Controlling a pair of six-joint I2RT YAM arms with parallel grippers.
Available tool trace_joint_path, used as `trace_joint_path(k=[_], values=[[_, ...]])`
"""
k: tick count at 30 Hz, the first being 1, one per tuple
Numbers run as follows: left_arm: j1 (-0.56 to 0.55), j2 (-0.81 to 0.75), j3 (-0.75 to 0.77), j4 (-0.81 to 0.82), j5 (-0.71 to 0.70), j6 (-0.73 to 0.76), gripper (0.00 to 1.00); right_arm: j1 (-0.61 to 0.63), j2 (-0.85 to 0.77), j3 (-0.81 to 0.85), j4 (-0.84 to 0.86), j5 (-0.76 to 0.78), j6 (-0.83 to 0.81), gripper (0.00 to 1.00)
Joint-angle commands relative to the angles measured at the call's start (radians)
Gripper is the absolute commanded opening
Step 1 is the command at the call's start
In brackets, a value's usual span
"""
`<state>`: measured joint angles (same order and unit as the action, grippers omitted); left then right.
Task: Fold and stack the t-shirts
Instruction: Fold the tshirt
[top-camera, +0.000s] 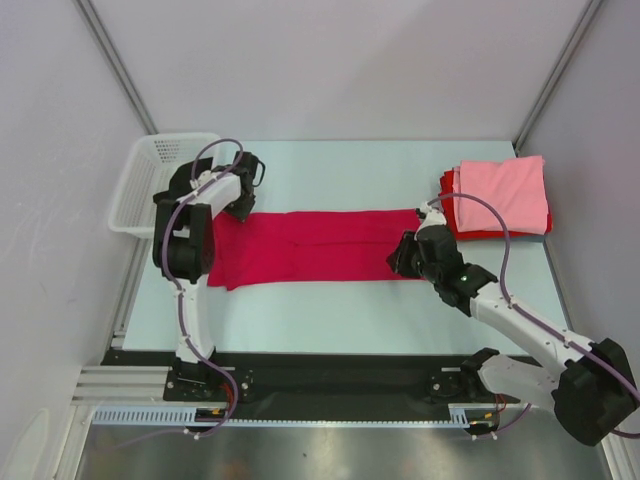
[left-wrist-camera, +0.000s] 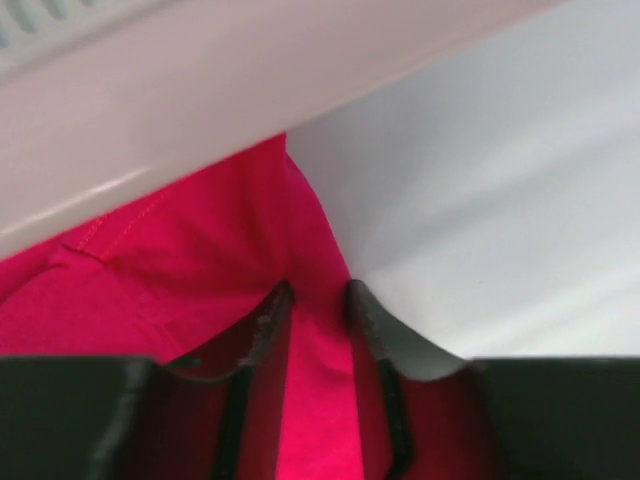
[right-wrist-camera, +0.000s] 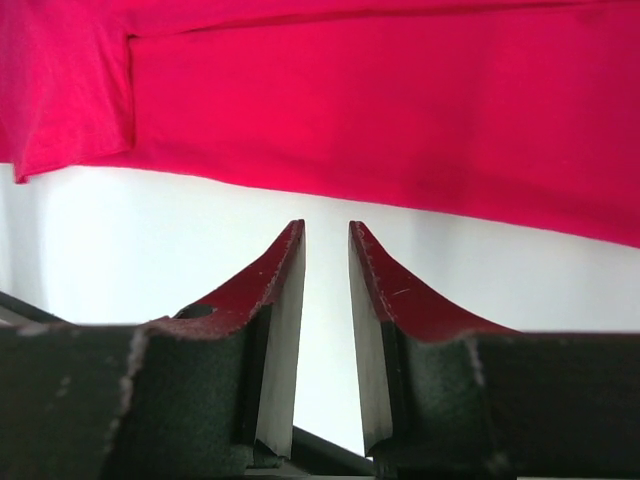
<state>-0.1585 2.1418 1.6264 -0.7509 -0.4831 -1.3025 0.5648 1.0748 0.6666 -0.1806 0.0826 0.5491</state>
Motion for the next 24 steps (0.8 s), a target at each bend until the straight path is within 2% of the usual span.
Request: trace_joint_path(k=[1,3,5,7,8,10,12,16,20,24], values=[[0.016,0.043,0.062,-0.008,0.075,-0.017,0.28,-0.003,-0.029,-0.024,-0.037,0.061,-0.001,0.29],[0.023,0.059,0.066,-0.008,0.103,-0.032,0.22,-0.003,-0.024,-0.033,-0.066,0.120,0.008,0.29],[0.024,0.063,0.070,-0.007,0.097,-0.032,0.20,-0.003,-0.027,-0.045,-0.131,0.213,0.056,0.36],[0.024,0.063,0.073,-0.004,0.083,-0.035,0.10,-0.008,-0.050,-0.055,-0.189,0.305,0.098,0.46],[0.025,0.063,0.075,-0.002,0.081,-0.035,0.00,-0.014,-0.061,-0.068,-0.203,0.330,0.142,0.49],[0.028,0.067,0.085,0.005,0.090,-0.037,0.00,-0.044,-0.090,-0.088,-0.220,0.355,0.170,0.55],[0.030,0.076,0.113,0.010,0.095,-0.029,0.00,-0.081,-0.098,-0.110,-0.220,0.336,0.195,0.55],[0.033,0.113,0.164,0.015,0.104,-0.018,0.00,-0.242,-0.070,-0.121,-0.211,0.226,0.206,0.53],[0.036,0.168,0.226,0.024,0.127,-0.011,0.00,-0.353,0.011,-0.128,-0.160,0.109,0.184,0.50],[0.036,0.228,0.323,0.033,0.158,0.002,0.00,-0.398,0.091,-0.122,-0.109,0.048,0.170,0.47]])
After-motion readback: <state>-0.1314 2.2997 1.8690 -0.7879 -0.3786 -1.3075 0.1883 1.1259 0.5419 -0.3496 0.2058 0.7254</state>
